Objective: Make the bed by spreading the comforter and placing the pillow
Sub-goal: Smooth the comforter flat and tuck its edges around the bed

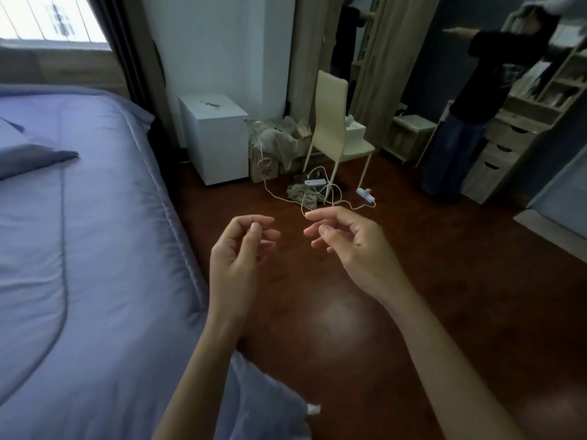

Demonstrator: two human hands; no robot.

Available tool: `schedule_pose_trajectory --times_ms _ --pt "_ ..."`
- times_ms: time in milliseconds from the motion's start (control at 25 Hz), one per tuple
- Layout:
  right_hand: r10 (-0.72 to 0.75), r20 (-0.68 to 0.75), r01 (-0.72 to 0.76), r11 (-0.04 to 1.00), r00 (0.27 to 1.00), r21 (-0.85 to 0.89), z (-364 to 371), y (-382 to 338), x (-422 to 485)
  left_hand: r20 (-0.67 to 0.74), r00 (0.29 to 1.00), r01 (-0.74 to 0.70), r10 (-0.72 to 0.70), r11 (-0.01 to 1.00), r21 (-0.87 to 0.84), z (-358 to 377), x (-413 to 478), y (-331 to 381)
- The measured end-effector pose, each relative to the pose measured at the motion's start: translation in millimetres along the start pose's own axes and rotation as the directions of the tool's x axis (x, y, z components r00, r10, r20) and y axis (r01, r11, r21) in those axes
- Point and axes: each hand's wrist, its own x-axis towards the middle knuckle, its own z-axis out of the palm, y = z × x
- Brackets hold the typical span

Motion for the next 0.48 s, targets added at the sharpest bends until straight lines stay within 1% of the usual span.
schedule_pose_trajectory --times_ms 160,320,400,480 --pt "-0.024 0.092 0.023 1.0 0.995 0.013 -17 20 77 -0.106 0.994 -0.024 0.026 1.0 0.017 42 66 -7" --pt "-0.059 0.151 0.048 0.996 0.987 0.073 -29 39 140 -0.15 0.987 -0.048 0.059 0.996 0.075 59 109 -11" --pt "-0.068 0.183 0.049 0.994 0.981 0.102 -29 53 171 -0.223 0.974 -0.023 0.045 0.995 0.099 57 124 -19" --pt "-0.064 0.23 0.036 0.992 0.971 0.122 -27 70 202 -0.343 0.939 0.035 0.004 0.993 0.109 56 136 -31"
